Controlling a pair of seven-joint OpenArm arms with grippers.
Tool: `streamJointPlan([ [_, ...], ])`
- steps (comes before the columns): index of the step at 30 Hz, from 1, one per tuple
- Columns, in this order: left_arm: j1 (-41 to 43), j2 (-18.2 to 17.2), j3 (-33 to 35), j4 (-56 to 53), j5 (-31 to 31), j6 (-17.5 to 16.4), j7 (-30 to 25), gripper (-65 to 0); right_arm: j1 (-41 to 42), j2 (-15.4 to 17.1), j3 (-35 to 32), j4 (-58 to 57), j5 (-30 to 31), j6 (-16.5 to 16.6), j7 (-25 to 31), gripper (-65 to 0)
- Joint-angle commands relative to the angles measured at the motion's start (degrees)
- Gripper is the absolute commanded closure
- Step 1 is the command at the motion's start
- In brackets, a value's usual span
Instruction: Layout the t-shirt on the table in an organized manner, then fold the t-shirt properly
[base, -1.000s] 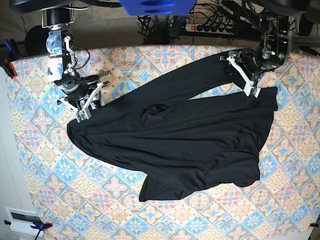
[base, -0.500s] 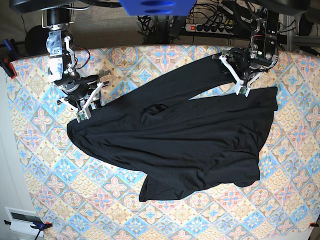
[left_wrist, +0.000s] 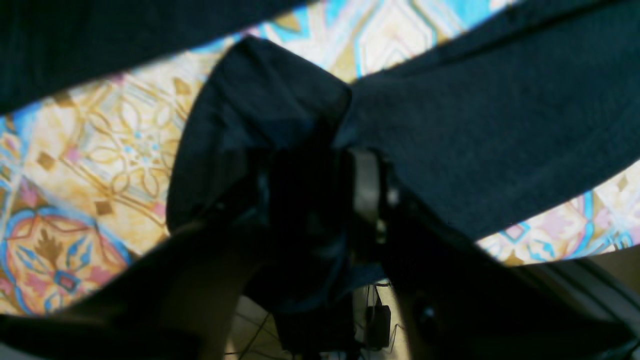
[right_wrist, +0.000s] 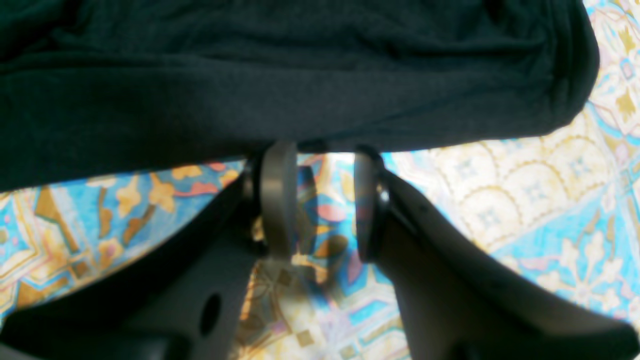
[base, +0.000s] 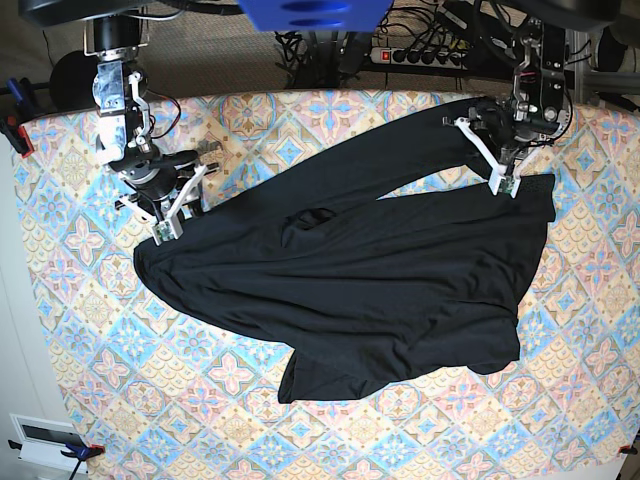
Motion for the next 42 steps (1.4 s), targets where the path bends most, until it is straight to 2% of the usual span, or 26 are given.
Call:
streamJointPlan([
  [1, -0.24, -0.65, -0.38, 0.71, -0.26, 0.1, -0.41, -11.7, 0.66, 0.67, 0.39, 0.81, 0.26, 0.04, 1.19, -18.5],
  [9, -0.33, -0.65, -0.56, 1.15, -0.7, 0.01, -0.58, 0.0, 0.22, 0.67, 0.39, 1.34, 0.26, 0.04, 1.19, -18.3],
  [11, -0.33, -0.65, -1.61, 1.76, -0.96, 0.01, -0.67, 0.0, 0.22, 0.67, 0.39, 1.34, 0.26, 0.04, 1.19, -18.2],
  [14, 0.02, 0.23, -6.97, 3.26, -2.11, -0.34, -0.67, 0.0, 0.13, 0.75, 0.39, 1.34, 0.26, 0.04, 1.19, -18.2],
  [24, -2.44, 0.59, -25.96, 3.35, -20.92, -0.34, -0.58, 0.0, 0.22, 0.75, 0.3, 1.34, 0.26, 0.04, 1.19, -18.2],
  [29, -5.51, 0.67, -30.62, 3.35, -25.67, -0.34, -0.49, 0.0, 0.22, 0.75, -0.14, 1.34, 0.26, 0.04, 1.1, -18.2],
  [31, -7.01, 0.85, -32.38, 3.26, -27.16, -0.34, -0.58, 0.0, 0.48, 0.84, -2.25, 1.34, 0.26, 0.04, 1.1, -18.2],
  [39, -17.29, 5.07, -34.05, -0.08, -23.47, -0.25, -0.58, 0.0, 0.57, 0.84, -4.54, 0.73, 0.26, 0.04, 1.19, -18.4],
  [42, -20.63, 5.6, -34.05, -3.25, -21.27, 0.1, -0.58, 0.0, 0.66, 0.84, -4.54, 0.73, 0.26, 0.04, 1.19, -18.4],
])
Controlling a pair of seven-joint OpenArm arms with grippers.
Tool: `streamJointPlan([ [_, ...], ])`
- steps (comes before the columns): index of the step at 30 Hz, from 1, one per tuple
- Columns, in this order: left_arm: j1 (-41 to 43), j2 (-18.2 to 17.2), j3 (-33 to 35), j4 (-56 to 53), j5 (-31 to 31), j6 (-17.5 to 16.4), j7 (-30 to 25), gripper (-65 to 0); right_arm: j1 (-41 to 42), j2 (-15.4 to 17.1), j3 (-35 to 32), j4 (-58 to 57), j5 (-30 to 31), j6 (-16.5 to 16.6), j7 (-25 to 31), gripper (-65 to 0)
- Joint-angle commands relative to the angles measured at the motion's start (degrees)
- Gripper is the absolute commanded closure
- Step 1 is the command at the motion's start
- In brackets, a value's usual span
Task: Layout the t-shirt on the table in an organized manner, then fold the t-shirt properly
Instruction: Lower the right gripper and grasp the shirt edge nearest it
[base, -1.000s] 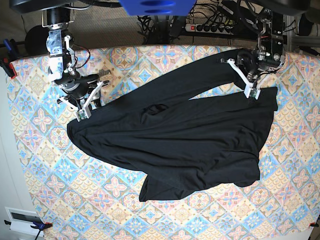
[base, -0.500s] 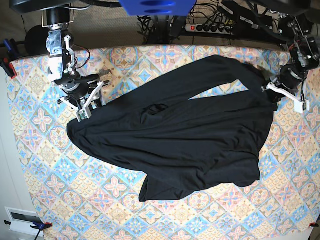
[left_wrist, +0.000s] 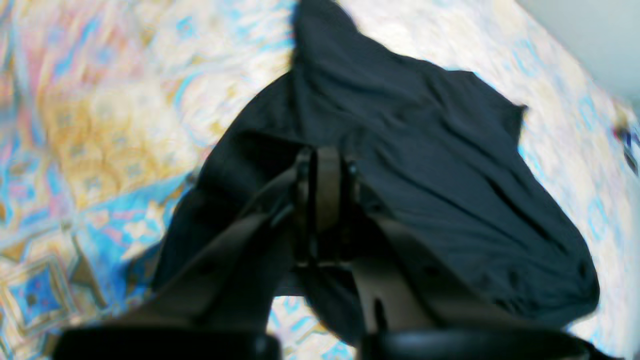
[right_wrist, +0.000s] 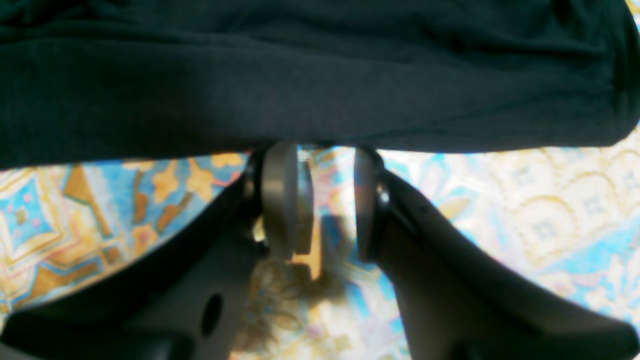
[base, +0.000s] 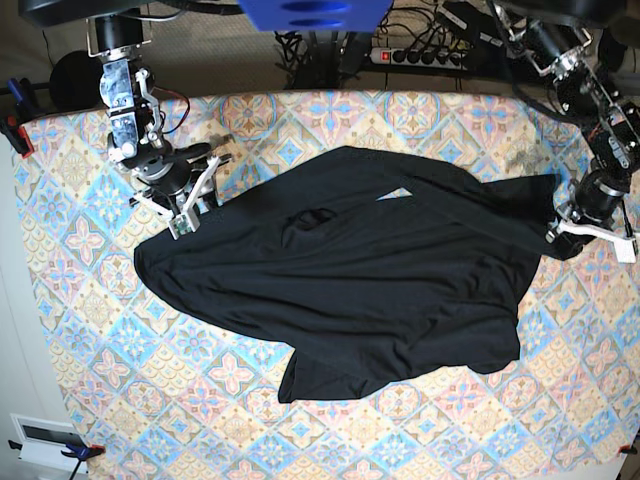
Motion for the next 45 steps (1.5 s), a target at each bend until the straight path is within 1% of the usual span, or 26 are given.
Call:
streamJointPlan([
  [1, -1.91, -0.76, -0.19, -0.08, 0.26, -0.23, -1.48, 0.0, 0.75, 0.56, 0.29, 0.84, 0.3, 0.24, 1.23, -18.4],
  [3, -3.05, -0.32, -0.28, -1.67, 2.2, -0.23, -2.01, 0.0, 0.75, 0.64, 0.29, 0.84, 0.3, 0.24, 1.23, -18.5],
  [5, -3.31, -0.15, -0.28, -3.25, 3.6, -0.23, -3.68, 0.0, 0.75, 0.64, 0.38, 0.84, 0.3, 0.24, 1.41, -18.5],
  [7, -3.31, -0.15, -0.28, -4.3, 3.6, -0.23, -4.91, 0.0, 0.75, 0.64, 0.65, 0.84, -0.14, 0.24, 1.49, -18.6],
  [8, -3.23, -0.15, -0.28, -4.48, 3.6, -0.23, -4.91, 0.0, 0.75, 0.64, 0.73, 0.84, -1.46, 0.24, 1.49, -18.9],
  [10, -3.14, -0.06, -0.28, -4.48, 3.6, -0.23, -4.64, 0.0, 0.84, 0.64, 0.47, 0.84, -5.06, 0.24, 1.49, -20.8],
  [13, -2.26, -0.06, -0.19, -4.57, 3.6, -0.23, -4.91, 0.0, 0.84, 0.64, -0.23, 0.84, -13.85, 0.24, 1.58, -26.8],
  [14, -2.17, -0.15, -0.19, -4.57, 3.6, -0.32, -4.91, 0.0, 0.84, 0.64, -1.38, 0.75, -16.49, 0.24, 1.67, -28.6],
  [16, -2.08, -0.15, -0.19, -4.57, 3.6, -0.32, -4.64, 0.0, 2.15, 1.17, -4.98, 0.31, -20.97, 0.24, 1.76, -31.1],
  [19, -1.2, -0.15, -0.19, -4.3, 3.51, -0.32, -4.91, 0.0, 4.79, 3.63, -11.22, -0.92, -24.58, 0.24, 1.76, -32.8],
  [21, -1.03, -0.15, -0.19, -4.39, 3.51, -0.32, -5.0, 0.0, 5.76, 4.6, -14.3, -1.71, -26.51, 0.24, 1.85, -32.7],
  [25, -1.03, -0.15, -0.19, -4.39, 3.51, -0.41, -4.73, 0.0, 7.69, 4.95, -16.59, -2.15, -27.13, 0.24, 1.85, -32.8],
  [31, -0.94, -0.15, -0.19, -4.48, 3.51, -0.41, -4.64, 0.0, 8.57, 5.04, -16.76, -6.2, -27.3, 0.24, 1.85, -32.7],
  [35, -0.94, -0.15, -0.19, -4.48, 3.51, -0.41, -4.64, 0.0, 10.86, 5.22, -20.37, -7.6, -27.3, 0.33, 1.85, -32.5],
  [38, -0.94, -0.06, -0.19, -4.48, 3.51, -0.41, -4.64, 0.0, 11.21, 6.89, -21.86, -8.4, -27.22, 0.33, 1.85, -29.2],
  [41, -0.94, -0.06, -0.19, -4.57, 3.51, -0.41, -4.64, 0.0, 10.86, 7.06, -21.33, -7.52, -27.22, 0.33, 1.85, -25.7],
  [45, -0.94, -0.06, -0.19, -4.66, 3.51, -0.41, -4.64, 0.0, 10.68, 7.06, -16.85, -3.74, -27.13, 0.33, 1.85, -25.4],
])
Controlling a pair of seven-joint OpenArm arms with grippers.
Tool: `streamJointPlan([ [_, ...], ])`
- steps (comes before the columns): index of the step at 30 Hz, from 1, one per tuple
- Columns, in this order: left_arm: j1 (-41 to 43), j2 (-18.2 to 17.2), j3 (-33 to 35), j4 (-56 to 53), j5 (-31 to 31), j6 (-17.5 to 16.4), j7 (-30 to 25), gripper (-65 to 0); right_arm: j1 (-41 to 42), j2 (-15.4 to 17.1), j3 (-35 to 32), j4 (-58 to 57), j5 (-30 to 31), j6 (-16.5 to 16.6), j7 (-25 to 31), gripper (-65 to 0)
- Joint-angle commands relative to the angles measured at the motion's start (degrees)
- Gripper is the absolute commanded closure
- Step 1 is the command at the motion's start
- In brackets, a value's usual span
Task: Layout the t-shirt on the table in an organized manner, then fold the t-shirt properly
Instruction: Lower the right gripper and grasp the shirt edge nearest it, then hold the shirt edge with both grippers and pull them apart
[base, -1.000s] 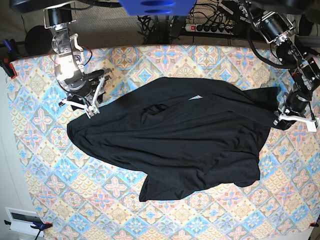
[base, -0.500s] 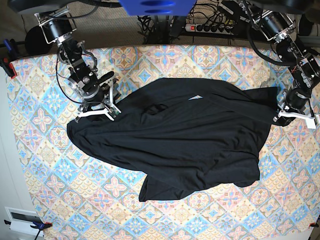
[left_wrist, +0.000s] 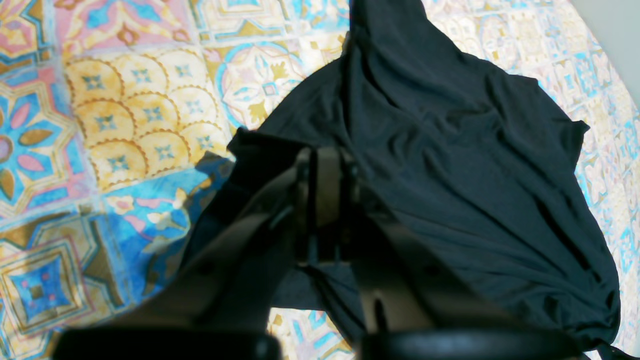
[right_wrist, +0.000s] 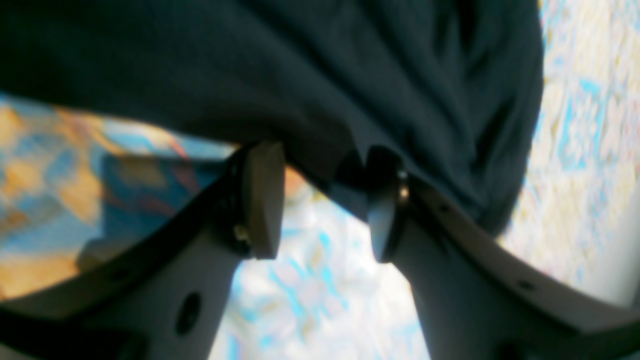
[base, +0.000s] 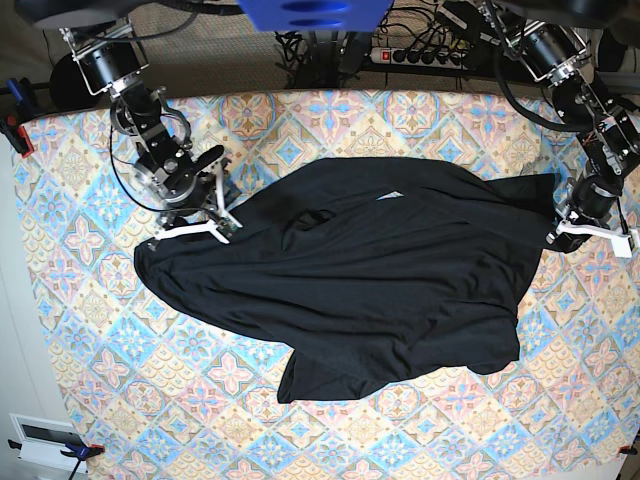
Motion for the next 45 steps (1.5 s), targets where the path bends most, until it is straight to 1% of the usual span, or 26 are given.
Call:
streamJointPlan([
  [1, -0.57, -1.0, -0.22, 0.76, -0.68, -0.08, -0.82, 0.0, 0.25, 0.99, 2.15, 1.73, -0.48, -0.72, 0.67, -25.4],
  [4, -0.57, -1.0, -0.22, 0.76, -0.68, -0.17, -0.82, 0.0, -2.82, 0.72, 7.25, 3.31, -0.22, -0.72, 0.67, -25.4],
  [5, -0.57, -1.0, -0.22, 0.76, -0.68, -0.17, -0.82, 0.0, -3.26, 0.55, 8.83, 3.93, 0.92, -0.72, 0.67, -25.4],
  [6, -0.57, -1.0, -0.22, 0.76, -0.68, -0.17, -0.82, 0.0, -3.7, 0.55, 10.24, 4.55, 3.3, -0.72, 0.58, -25.4],
  [7, -0.57, -1.0, -0.22, 0.76, -0.68, -0.17, -0.82, 0.0, -3.88, 0.55, 11.56, 5.07, 6.64, -0.72, 0.58, -25.4],
  [9, -0.57, -1.0, -0.22, 0.76, -0.68, -0.17, -0.82, 0.0, -3.97, 0.55, 15.34, 5.42, 15.25, -0.72, 0.05, -25.4],
  [11, -0.57, -1.0, -0.22, 0.76, -0.68, -0.17, -0.82, 0.0, -3.79, -0.07, 20.53, 5.07, 27.3, -0.72, -0.13, -25.4],
  [12, -0.31, -1.0, -0.22, 0.76, -0.68, -0.17, -0.82, 0.0, -3.62, -0.68, 23.25, 4.99, 33.1, -0.72, -1.0, -25.4],
  [15, 0.57, -1.0, -0.22, 0.76, -0.77, -0.17, -1.17, 0.0, -3.62, -1.83, 30.64, 1.29, 46.55, -0.72, -5.05, -25.4],
  [18, 0.66, -1.0, -0.22, 0.76, -0.77, -0.17, -1.17, 0.0, -3.62, -3.67, 34.68, -5.48, 54.11, -0.72, -7.25, -25.5],
  [20, 0.66, -1.0, -0.22, 0.68, -0.77, -0.17, -1.17, 0.0, -3.62, -4.99, 35.82, -9.61, 57.1, -0.72, -7.42, -25.5],
  [23, 0.66, -1.0, -0.22, 0.68, -0.77, -0.25, -1.17, 0.0, -2.74, -6.66, 36.09, -14.44, 58.77, -0.72, -7.33, -25.5],
  [28, 0.66, -1.0, -0.22, 0.68, -0.77, -0.25, -1.17, 0.0, 1.31, -8.16, 35.82, -17.08, 58.86, -0.72, -7.33, -26.4],
  [30, 0.66, -1.0, -0.22, 0.68, -0.77, -0.25, -1.17, 0.0, 1.4, -9.21, 35.82, -17.08, 58.86, -0.72, -7.33, -29.3],
  [35, 0.66, -1.0, -0.22, 0.68, -0.77, -0.34, -1.17, 0.0, 1.66, -10.44, 35.74, -17.08, 58.94, -0.72, -7.33, -37.6],
  [39, 0.66, -1.0, -0.22, 0.68, -0.77, -0.34, -1.08, 0.0, 1.75, -10.53, 35.38, -17.17, 58.94, -0.72, -7.33, -37.9],
  [43, 0.66, -1.0, -0.22, 0.68, -0.77, -0.34, -1.08, 0.0, 1.75, -10.53, 33.36, -17.43, 58.77, -0.72, -7.33, -37.7],
  [45, 0.66, -1.0, -0.22, 0.68, -0.77, -0.34, -1.08, 0.0, 1.75, -10.53, 32.48, -18.4, 58.68, -0.72, -7.33, -35.5],
])
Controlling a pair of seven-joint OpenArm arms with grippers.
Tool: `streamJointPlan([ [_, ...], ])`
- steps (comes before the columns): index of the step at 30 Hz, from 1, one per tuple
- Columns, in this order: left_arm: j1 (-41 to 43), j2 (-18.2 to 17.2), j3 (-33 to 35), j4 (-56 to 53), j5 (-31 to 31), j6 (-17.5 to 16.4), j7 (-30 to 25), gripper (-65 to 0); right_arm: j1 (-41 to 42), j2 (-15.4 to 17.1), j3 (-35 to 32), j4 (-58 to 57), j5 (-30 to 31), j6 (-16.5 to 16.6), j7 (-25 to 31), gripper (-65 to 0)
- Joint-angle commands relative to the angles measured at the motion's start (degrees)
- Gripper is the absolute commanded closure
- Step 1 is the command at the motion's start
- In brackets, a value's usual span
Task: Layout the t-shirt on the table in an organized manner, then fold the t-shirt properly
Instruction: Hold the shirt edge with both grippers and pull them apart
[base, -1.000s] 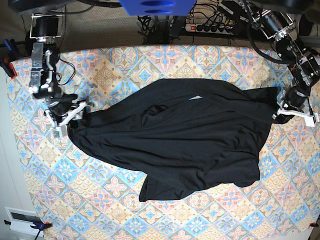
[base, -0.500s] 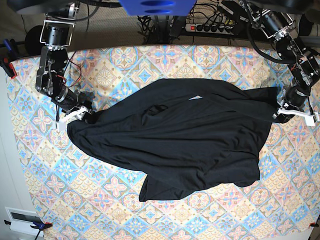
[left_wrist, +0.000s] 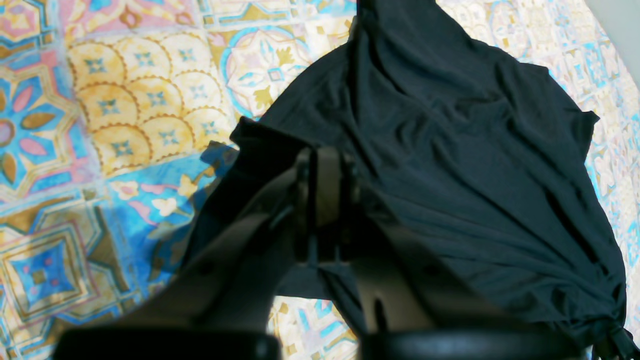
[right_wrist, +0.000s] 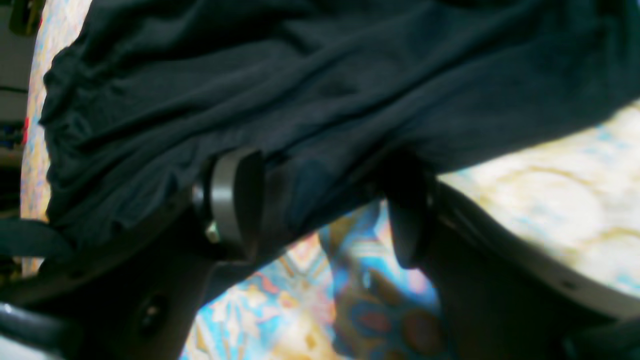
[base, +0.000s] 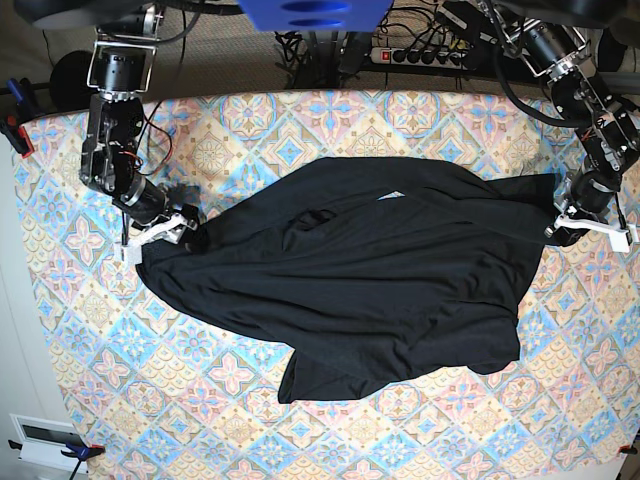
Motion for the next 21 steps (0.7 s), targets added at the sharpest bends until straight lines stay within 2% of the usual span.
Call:
streamJointPlan([
  [1, -0.63, -1.02, -0.22, 0.81, -0.73, -0.12, -1.06, 0.0, 0.13, 0.29, -0.74, -0.68, -0.4, -0.3, -1.78, -33.8],
  [6, -0.63, -1.02, -0.22, 0.81, -0.73, -0.12, -1.15, 0.0, 0.13, 0.29, -1.8, -2.08, -0.4, -0.3, -1.61, -20.3],
  [12, -0.63, -1.02, -0.22, 0.81, -0.73, -0.12, -1.15, 0.0, 0.13, 0.29, -1.53, -1.38, -0.4, -0.48, -1.78, 0.0],
  [14, -0.63, -1.02, -0.22, 0.81, -0.73, -0.12, -1.15, 0.0, -0.31, 0.38, -1.09, -0.76, -0.05, -0.48, -1.78, -0.5],
  [21, 0.78, -1.11, -0.22, 0.81, -0.73, -0.12, -1.15, 0.0, -6.2, 0.38, 9.46, 7.85, 0.66, -0.48, -4.42, 0.0],
])
